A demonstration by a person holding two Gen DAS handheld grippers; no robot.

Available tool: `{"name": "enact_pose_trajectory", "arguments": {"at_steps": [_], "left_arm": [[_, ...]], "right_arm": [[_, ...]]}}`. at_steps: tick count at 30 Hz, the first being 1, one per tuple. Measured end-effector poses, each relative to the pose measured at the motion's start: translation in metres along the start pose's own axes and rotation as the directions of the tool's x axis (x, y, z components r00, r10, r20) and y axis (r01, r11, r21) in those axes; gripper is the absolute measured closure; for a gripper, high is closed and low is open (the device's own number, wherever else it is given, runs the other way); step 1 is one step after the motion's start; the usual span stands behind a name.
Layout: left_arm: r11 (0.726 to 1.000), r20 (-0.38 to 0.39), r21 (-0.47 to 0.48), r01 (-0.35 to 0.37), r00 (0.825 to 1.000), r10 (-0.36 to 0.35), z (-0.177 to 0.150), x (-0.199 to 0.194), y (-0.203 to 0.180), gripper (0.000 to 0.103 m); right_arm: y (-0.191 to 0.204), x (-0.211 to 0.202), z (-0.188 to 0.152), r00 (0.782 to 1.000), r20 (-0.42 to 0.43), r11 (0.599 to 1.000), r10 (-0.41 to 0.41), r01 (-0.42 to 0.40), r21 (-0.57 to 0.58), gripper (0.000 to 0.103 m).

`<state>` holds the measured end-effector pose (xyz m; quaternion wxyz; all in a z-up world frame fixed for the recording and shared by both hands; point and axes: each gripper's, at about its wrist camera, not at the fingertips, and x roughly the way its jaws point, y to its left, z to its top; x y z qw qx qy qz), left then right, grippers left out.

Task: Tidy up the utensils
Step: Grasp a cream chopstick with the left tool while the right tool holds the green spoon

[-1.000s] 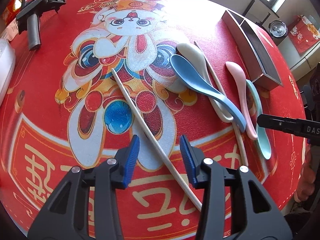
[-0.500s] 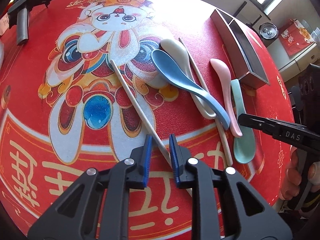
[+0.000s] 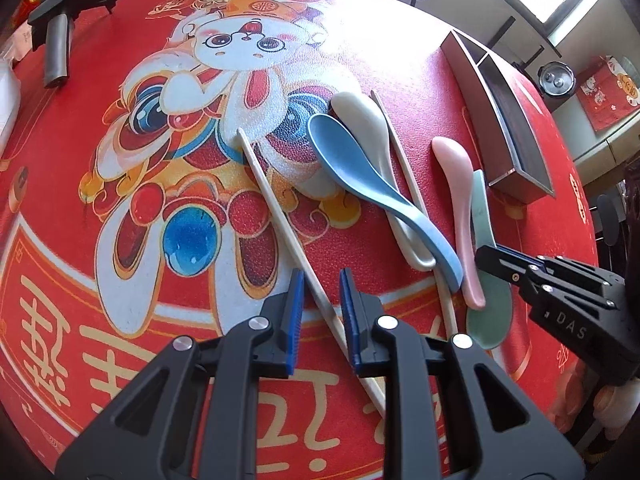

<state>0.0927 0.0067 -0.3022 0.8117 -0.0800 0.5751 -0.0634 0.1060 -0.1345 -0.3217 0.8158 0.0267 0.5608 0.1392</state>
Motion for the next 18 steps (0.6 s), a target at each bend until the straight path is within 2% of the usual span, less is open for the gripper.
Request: {"name": "enact_pose_trajectory", "arguments": {"at_steps": [4,8,10,11,14,18], "left_arm": [[0.995,0.021,0.000,-0.097,0.995,0.097,-0.004,0.002,-0.016,0.080],[0.986,0.029,0.070,-0.149,0.989,0.147,-0.011,0.002,-0.028,0.079],[0.991,0.036,0.074,-0.112,0.993,0.110,-0.013,-0.001,-0.022,0.079],[0.994,0.037,0.069,-0.088,0.996,0.086,-0.013,-0.002,-0.016,0.085],[0.999,0.020,0.039,0.006,1.000,-0.007,-0.016,-0.006,0.007,0.091],[0.998,0.010,0.069,0.007,1.000,-0.008,-0.023,-0.012,0.020,0.090]], "right_arm": [[0.000,-0.001,-0.003,1.000,0.006,1.000,-0.009,0.009,0.012,0.095],[0.000,-0.003,-0.006,1.000,0.003,1.000,-0.016,0.016,0.008,0.095],[-0.002,-0.004,-0.006,1.000,0.000,1.000,-0.012,0.012,0.000,0.095],[-0.003,-0.004,-0.006,1.000,-0.001,1.000,-0.005,0.005,-0.005,0.095],[-0.006,-0.004,-0.004,1.000,-0.005,0.999,0.000,0.000,-0.035,0.091],[-0.010,-0.004,-0.002,1.000,-0.013,0.999,-0.017,0.016,-0.050,0.081]]}}
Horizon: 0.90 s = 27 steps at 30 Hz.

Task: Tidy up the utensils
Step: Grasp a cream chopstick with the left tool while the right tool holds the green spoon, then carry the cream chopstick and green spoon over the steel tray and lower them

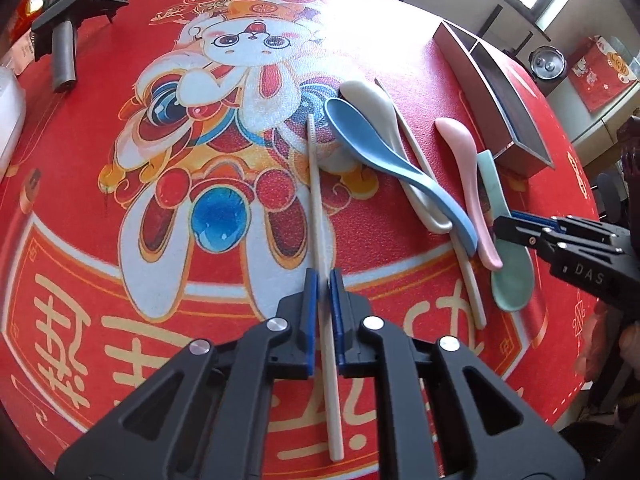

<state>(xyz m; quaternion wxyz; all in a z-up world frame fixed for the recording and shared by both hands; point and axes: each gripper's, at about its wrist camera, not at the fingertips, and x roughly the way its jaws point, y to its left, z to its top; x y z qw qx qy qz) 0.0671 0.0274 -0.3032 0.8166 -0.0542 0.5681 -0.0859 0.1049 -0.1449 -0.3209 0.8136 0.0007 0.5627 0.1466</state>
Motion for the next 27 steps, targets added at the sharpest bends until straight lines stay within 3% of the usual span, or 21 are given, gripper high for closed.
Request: {"name": "enact_pose_trajectory", "arguments": {"at_steps": [9,12,14,18,21,27], "left_arm": [[1.000,0.013,-0.020,-0.004,1.000,0.004,-0.003,-0.001,0.001,0.090],[1.000,0.014,-0.024,0.006,1.000,-0.006,-0.003,-0.001,0.003,0.090],[1.000,0.013,-0.022,0.009,1.000,-0.009,-0.003,-0.001,0.003,0.090],[0.995,0.002,-0.057,0.078,0.997,-0.078,0.000,-0.002,0.013,0.093],[0.985,0.042,-0.086,0.146,0.989,-0.143,-0.002,-0.015,0.022,0.093],[0.978,0.068,-0.071,0.199,0.979,-0.194,-0.002,-0.043,0.025,0.093]], "right_arm": [[0.001,0.006,0.009,1.000,0.000,1.000,-0.011,0.011,0.022,0.081],[0.006,0.007,0.010,0.998,0.001,0.998,-0.058,0.058,-0.002,0.093],[0.003,0.007,0.010,1.000,-0.014,1.000,-0.018,0.019,0.025,0.096],[0.001,0.003,0.004,0.999,-0.033,0.998,0.017,-0.016,0.053,0.096],[0.000,-0.006,-0.004,0.998,-0.031,0.996,0.053,-0.050,0.074,0.096],[-0.009,-0.023,-0.011,0.996,0.007,0.987,0.091,-0.092,0.129,0.096]]}}
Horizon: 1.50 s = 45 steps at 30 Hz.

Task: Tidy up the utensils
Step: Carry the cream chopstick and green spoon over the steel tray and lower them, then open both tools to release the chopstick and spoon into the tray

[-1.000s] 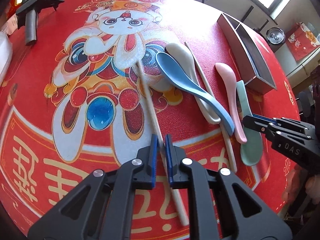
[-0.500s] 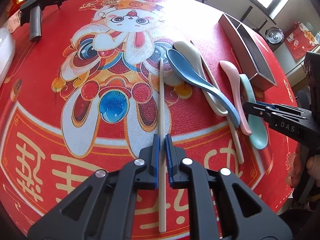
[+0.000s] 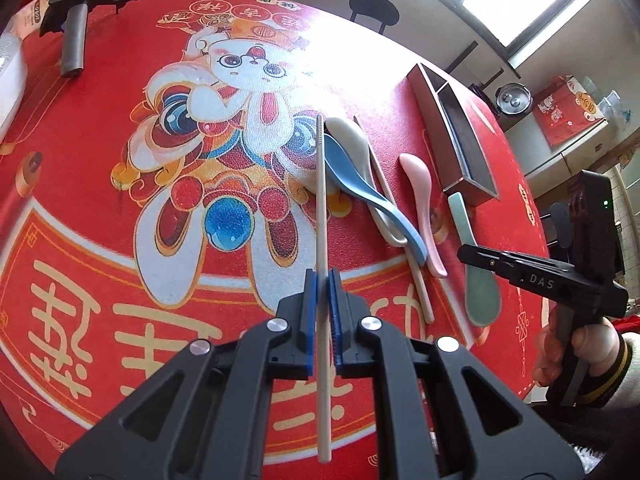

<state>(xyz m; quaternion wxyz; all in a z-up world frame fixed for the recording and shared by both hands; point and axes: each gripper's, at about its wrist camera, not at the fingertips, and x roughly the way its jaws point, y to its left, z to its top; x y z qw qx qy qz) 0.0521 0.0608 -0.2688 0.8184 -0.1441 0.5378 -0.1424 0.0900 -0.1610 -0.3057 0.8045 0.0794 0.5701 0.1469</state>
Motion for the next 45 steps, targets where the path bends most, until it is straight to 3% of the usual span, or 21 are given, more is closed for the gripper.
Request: {"name": "enact_pose_trajectory", "arguments": {"at_steps": [9,21,30,36,45], "left_arm": [[0.998,0.018,0.033,0.056,0.998,-0.056,0.035,-0.007,-0.032,0.093],[0.981,-0.016,0.093,0.170,0.985,-0.169,0.142,0.066,-0.142,0.093],[0.984,-0.082,0.078,0.158,0.985,-0.152,0.216,0.145,-0.188,0.093],[0.989,-0.145,0.045,0.143,0.980,-0.136,0.233,0.187,-0.193,0.093],[0.993,-0.199,0.077,0.090,0.977,-0.074,0.238,0.223,-0.204,0.093]], "right_arm": [[-0.021,-0.034,0.017,0.994,0.109,0.999,0.000,-0.004,0.034,0.096],[-0.073,-0.046,0.092,0.980,0.175,0.995,-0.096,0.099,-0.011,0.096],[-0.096,-0.023,0.136,0.980,0.164,0.992,-0.110,0.118,-0.044,0.096],[-0.105,-0.013,0.142,0.985,0.153,0.996,-0.079,0.086,-0.035,0.096],[-0.111,-0.003,0.141,0.991,0.124,0.998,-0.058,0.062,-0.026,0.096]]}}
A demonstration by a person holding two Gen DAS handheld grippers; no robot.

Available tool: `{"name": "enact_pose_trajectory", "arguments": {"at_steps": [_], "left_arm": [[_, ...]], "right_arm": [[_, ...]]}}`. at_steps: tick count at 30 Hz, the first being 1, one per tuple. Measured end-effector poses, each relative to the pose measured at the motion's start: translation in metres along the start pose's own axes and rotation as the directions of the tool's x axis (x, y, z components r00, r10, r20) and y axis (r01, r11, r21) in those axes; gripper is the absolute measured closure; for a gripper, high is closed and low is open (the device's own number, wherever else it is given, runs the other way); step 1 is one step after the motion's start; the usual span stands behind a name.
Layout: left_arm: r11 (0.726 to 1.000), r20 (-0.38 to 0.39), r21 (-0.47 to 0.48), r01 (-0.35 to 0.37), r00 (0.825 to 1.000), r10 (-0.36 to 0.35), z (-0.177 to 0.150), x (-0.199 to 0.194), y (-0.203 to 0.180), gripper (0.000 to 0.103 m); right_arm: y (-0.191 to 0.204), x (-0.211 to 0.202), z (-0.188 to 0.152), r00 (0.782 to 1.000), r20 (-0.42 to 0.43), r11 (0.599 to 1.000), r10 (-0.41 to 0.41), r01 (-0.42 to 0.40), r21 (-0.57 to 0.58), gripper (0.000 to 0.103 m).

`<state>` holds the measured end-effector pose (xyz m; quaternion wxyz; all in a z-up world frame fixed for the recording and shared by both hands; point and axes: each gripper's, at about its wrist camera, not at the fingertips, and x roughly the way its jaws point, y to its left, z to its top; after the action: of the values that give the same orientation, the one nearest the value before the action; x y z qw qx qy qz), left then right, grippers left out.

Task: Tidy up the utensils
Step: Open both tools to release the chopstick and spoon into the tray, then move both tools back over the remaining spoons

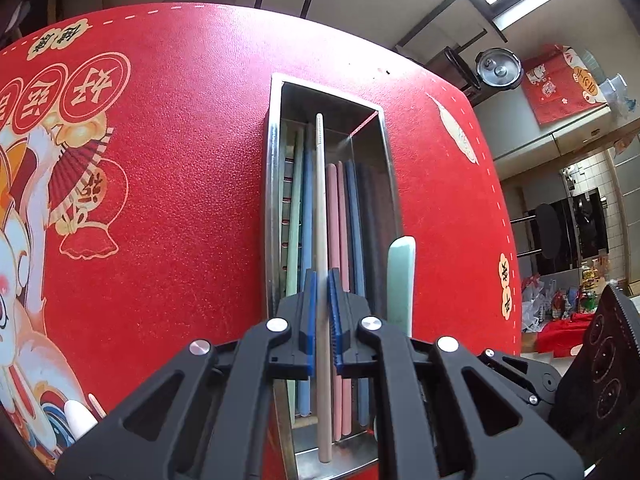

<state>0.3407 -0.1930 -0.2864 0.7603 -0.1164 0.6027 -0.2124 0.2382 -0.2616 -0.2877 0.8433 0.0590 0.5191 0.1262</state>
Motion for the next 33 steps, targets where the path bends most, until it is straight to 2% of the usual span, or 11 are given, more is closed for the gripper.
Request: {"name": "enact_pose_trajectory", "arguments": {"at_steps": [4,6,10,12,18,22,24,26,27,29,33], "left_arm": [[1.000,-0.009,0.002,0.006,1.000,-0.006,0.005,0.002,-0.005,0.092],[1.000,0.000,0.012,0.011,1.000,-0.011,0.002,-0.006,-0.003,0.087],[0.999,0.029,0.046,-0.012,1.000,0.011,0.003,-0.022,-0.005,0.086],[0.998,0.056,0.056,-0.016,0.998,0.013,0.001,-0.035,-0.003,0.079],[0.989,0.159,0.127,-0.077,0.986,0.057,-0.015,-0.086,0.005,0.061],[0.979,0.207,0.158,-0.126,0.974,0.092,-0.032,-0.119,0.016,0.054],[0.975,0.227,0.164,-0.153,0.967,0.114,-0.044,-0.136,0.025,0.040],[0.969,0.256,0.169,-0.182,0.957,0.136,-0.058,-0.151,0.031,0.034],[0.965,0.269,0.168,-0.203,0.951,0.153,-0.065,-0.158,0.035,0.023],[0.959,0.311,0.165,-0.228,0.935,0.169,-0.080,-0.173,0.041,0.009],[0.948,0.342,0.169,-0.270,0.918,0.201,-0.109,-0.192,0.051,0.006]], "right_arm": [[-0.002,0.004,0.002,1.000,-0.014,1.000,0.003,-0.003,0.006,0.095],[-0.002,0.003,0.004,1.000,-0.012,1.000,0.001,-0.001,0.010,0.095],[0.003,-0.006,0.006,1.000,0.009,1.000,-0.004,0.004,0.018,0.095],[0.005,-0.014,0.005,1.000,0.021,1.000,-0.007,0.007,0.023,0.094],[0.014,-0.038,-0.006,0.998,0.056,0.999,-0.027,0.025,0.045,0.068],[0.025,-0.050,-0.017,0.997,0.067,0.998,-0.049,0.046,0.044,0.042],[0.033,-0.055,-0.024,0.996,0.071,0.998,-0.062,0.059,0.037,0.033],[0.041,-0.060,-0.030,0.994,0.070,0.997,-0.079,0.077,0.031,0.023],[0.044,-0.062,-0.033,0.992,0.072,0.995,-0.100,0.098,0.028,0.014],[0.052,-0.068,-0.040,0.985,0.090,0.989,-0.150,0.149,0.013,0.009],[0.062,-0.072,-0.050,0.979,0.085,0.983,-0.183,0.183,0.007,0.006]]}}
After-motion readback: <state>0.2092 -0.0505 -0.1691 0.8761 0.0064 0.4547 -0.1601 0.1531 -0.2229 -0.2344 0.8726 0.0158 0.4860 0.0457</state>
